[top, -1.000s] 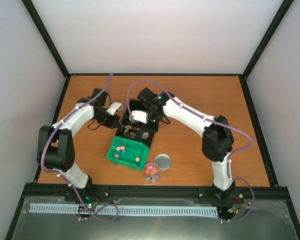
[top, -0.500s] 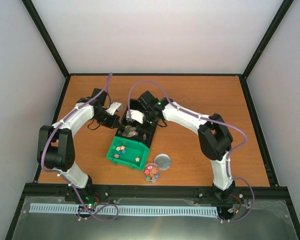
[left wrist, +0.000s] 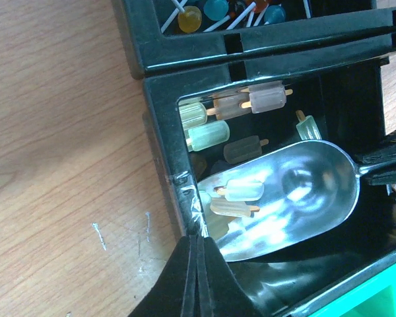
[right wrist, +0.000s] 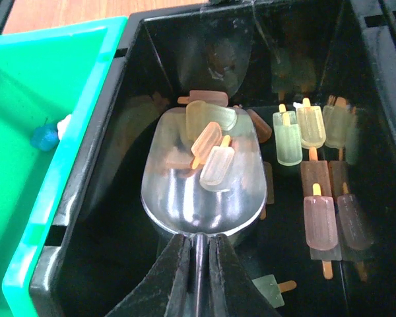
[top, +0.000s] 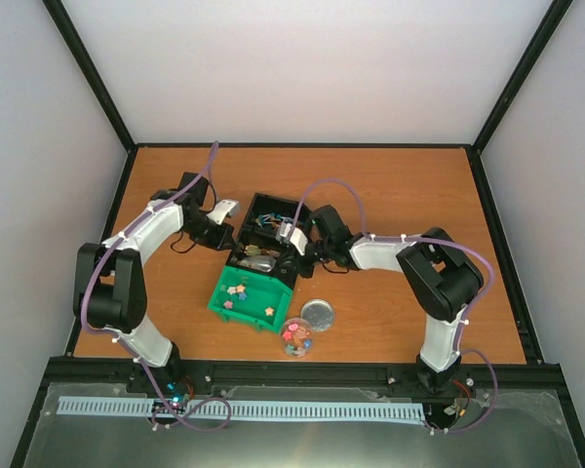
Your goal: Pack the candies
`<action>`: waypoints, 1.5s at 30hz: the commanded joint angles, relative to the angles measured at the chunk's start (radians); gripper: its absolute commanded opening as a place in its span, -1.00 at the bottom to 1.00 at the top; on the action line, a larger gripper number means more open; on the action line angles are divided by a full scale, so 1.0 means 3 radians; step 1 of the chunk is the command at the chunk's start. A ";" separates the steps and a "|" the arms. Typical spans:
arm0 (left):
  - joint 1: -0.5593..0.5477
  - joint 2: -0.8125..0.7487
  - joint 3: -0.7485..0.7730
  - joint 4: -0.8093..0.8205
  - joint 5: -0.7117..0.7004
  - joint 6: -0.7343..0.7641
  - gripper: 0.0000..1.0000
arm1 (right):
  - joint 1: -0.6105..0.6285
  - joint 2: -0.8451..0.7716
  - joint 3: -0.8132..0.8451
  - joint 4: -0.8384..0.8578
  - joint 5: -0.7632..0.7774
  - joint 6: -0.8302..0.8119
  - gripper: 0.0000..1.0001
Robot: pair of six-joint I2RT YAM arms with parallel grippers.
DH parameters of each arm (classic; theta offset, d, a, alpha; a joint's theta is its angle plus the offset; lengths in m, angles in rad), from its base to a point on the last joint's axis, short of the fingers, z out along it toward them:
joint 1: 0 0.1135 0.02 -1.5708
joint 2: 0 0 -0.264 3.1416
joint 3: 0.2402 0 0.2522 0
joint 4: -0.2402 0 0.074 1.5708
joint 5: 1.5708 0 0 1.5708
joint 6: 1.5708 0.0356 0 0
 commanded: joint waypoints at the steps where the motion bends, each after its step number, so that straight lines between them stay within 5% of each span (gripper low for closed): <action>1: -0.0058 0.0289 -0.0103 -0.0174 -0.0039 0.0056 -0.98 | -0.0012 -0.0051 -0.0294 0.1082 -0.0258 0.0361 -0.94; 16: -0.0033 0.0289 -0.0132 -0.0184 -0.0116 0.0077 -0.98 | -0.0325 -0.0226 -0.1099 0.2696 -0.0360 0.0970 -0.94; 30: -0.0008 0.0315 -0.0115 -0.0201 -0.0161 0.0069 -0.98 | -0.0519 -0.0545 -0.1450 0.2891 -0.0721 0.0645 -0.95; 33: -0.0008 0.0325 -0.0103 -0.0212 -0.0165 0.0069 -0.98 | -0.0524 -0.0756 -0.1347 0.2272 -0.0825 0.0261 -0.95; 43: -0.0008 0.0255 -0.0149 -0.0221 -0.0163 0.0109 -0.98 | -0.0759 -0.1588 -0.0475 -0.1627 -0.1234 -0.1882 -0.94; 45: -0.0008 0.0263 -0.0162 -0.0212 -0.0160 0.0112 -0.98 | -0.0826 -0.1754 -0.0436 -0.1968 -0.1253 -0.2071 -0.94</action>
